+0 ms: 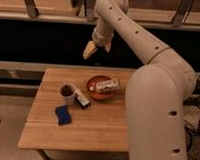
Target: Move the arm in a circular motion
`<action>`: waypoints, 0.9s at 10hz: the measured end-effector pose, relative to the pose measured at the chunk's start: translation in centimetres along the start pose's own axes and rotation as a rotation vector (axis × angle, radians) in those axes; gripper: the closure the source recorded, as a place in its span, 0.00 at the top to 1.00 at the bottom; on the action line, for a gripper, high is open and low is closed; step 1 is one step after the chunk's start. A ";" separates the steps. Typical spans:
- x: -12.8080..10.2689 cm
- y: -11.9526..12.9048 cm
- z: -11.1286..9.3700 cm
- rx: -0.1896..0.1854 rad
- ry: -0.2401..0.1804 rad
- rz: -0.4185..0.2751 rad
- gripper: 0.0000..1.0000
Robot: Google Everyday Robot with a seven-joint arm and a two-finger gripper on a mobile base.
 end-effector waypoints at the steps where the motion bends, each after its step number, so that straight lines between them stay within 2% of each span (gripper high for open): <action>1: -0.2 0.3 -0.1 -0.002 0.000 0.004 0.80; 4: 0.5 0.0 0.2 0.027 0.006 -0.002 0.80; 5: 1.5 -1.0 1.0 0.053 -0.001 -0.042 0.80; 7: 4.2 -6.0 4.1 0.140 -0.038 -0.181 0.80; 9: 5.3 -9.9 6.2 0.220 -0.077 -0.280 0.80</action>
